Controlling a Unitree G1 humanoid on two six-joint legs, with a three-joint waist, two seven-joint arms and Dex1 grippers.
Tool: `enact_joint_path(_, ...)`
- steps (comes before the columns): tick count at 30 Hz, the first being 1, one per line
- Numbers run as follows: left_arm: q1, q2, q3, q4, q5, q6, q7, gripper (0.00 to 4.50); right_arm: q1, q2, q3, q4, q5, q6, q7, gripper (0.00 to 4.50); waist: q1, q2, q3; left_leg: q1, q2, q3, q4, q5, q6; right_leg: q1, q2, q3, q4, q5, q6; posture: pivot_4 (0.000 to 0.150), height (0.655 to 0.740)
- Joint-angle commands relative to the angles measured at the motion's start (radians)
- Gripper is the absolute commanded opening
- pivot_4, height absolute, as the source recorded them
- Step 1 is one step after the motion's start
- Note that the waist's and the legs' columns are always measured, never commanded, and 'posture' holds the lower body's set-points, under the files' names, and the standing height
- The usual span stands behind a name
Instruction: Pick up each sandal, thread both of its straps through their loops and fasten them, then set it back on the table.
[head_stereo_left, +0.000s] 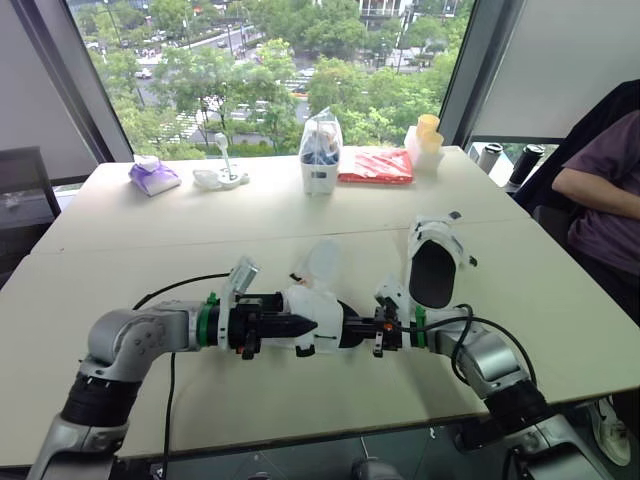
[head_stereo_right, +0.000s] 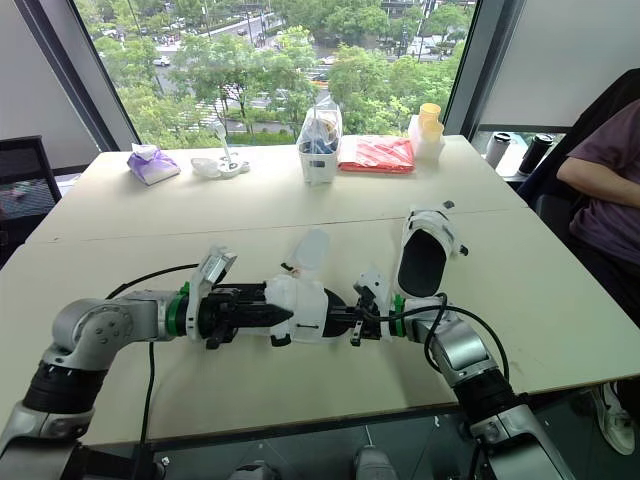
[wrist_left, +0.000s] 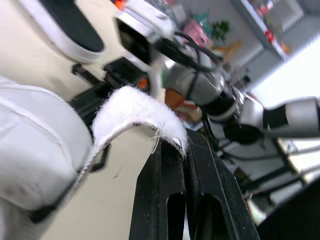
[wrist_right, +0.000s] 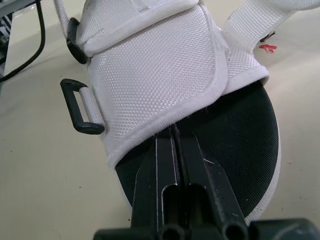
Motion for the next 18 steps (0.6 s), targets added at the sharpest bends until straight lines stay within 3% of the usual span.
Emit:
enact_joint_path(1,-0.038,-0.023,0.048,0.059,-0.039,0.033,0.001,0.3,0.028,-0.003,0.026,0.07,-0.062,0.024,-0.024,0.0,0.001,0.0,0.0,0.0,0.0,0.0,0.0,0.0,0.0,0.001,0.0,0.0,0.0,0.0,0.0,0.15,0.74)
enact_joint_path(3,-0.051,-0.039,0.07,0.1,-0.055,0.052,0.0,0.88,0.03,-0.001,0.024,0.071,-0.064,0.022,-0.027,0.0,0.001,0.0,0.0,0.0,0.0,0.0,0.001,0.0,0.0,0.001,0.0,0.0,0.0,0.0,0.0,0.15,0.74)
enact_joint_path(8,-0.113,-0.064,0.122,0.202,-0.018,0.004,0.031,3.35,0.04,-0.002,0.019,0.067,-0.067,0.019,-0.029,0.0,0.001,-0.001,-0.001,0.001,0.0,0.0,0.002,0.0,-0.001,0.002,0.0,0.0,0.0,0.0,0.0,0.15,0.74)
enact_joint_path(18,-0.3,-0.085,0.148,0.438,0.115,-0.136,0.054,3.35,0.04,0.006,0.019,0.074,-0.072,0.008,-0.037,0.0,0.01,-0.001,-0.001,0.0,-0.001,0.0,0.002,0.001,-0.002,0.002,0.0,0.0,0.0,0.001,0.0,0.15,0.74)
